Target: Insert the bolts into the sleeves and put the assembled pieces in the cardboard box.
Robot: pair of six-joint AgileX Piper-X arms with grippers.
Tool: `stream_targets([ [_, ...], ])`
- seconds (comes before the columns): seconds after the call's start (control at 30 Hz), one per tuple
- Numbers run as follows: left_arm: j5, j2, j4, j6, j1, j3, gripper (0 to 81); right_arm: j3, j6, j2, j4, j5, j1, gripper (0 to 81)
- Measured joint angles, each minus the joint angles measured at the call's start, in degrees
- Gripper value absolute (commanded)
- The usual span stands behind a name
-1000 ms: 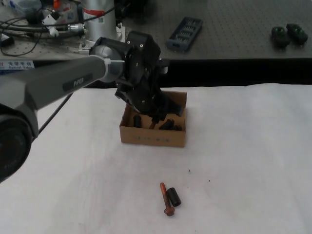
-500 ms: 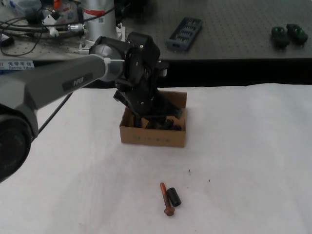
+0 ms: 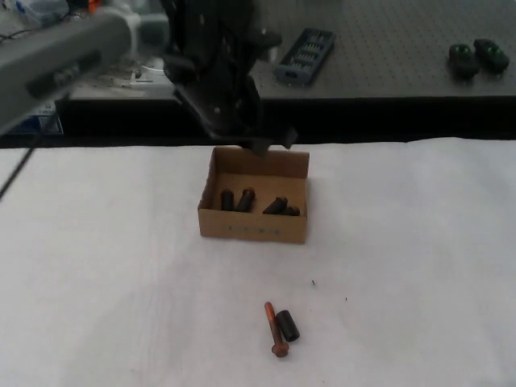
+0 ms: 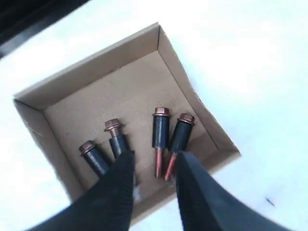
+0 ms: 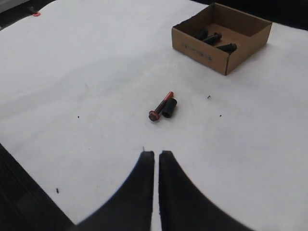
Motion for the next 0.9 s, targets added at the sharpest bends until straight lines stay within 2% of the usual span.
stream_targets([
  [0.17, 3.7, -5.8, 8.2, 11.4, 0.4, -0.1, 18.8, 0.0, 1.0, 8.8, -10.0, -3.3, 0.0, 3.7],
  [0.3, 8.5, -10.3, 19.6, 27.9, 0.3, 1.0, 18.8, -0.4, 1.2, 12.4, -17.4, -4.6, 0.0, 3.7],
  [0.33, 11.7, -11.0, 21.5, 36.9, 0.2, 1.5, 18.8, -0.4, 1.2, 12.6, -18.0, -4.7, 0.0, 3.7],
  [0.4, 13.3, -12.3, 25.1, 46.8, -0.3, 2.3, 18.8, -0.6, 1.2, 12.7, -18.4, -4.8, 0.0, 3.7],
  [0.5, 15.1, -13.4, 29.0, 58.3, -1.6, 4.2, 18.8, -0.5, 1.2, 12.7, -18.5, -5.0, 0.0, 3.7],
  [0.6, 15.9, -13.7, 30.4, 66.0, -3.1, 6.1, 18.8, -0.8, 1.2, 12.7, -17.6, -5.0, 0.0, 3.7],
  [0.7, 15.4, -13.7, 31.2, 74.0, -6.0, 10.4, 19.5, -1.2, 1.2, 12.2, -15.0, -5.0, 0.0, 3.7],
  [0.77, 10.0, -13.7, 30.1, 80.9, -8.6, 15.5, 21.4, -1.2, 1.2, 10.9, -12.4, -5.0, 0.0, 3.7],
  [0.9, 6.4, -13.7, 25.8, 85.0, -9.7, 20.5, 25.9, -1.2, 1.2, 8.9, -9.4, -5.0, 0.0, 3.7],
])
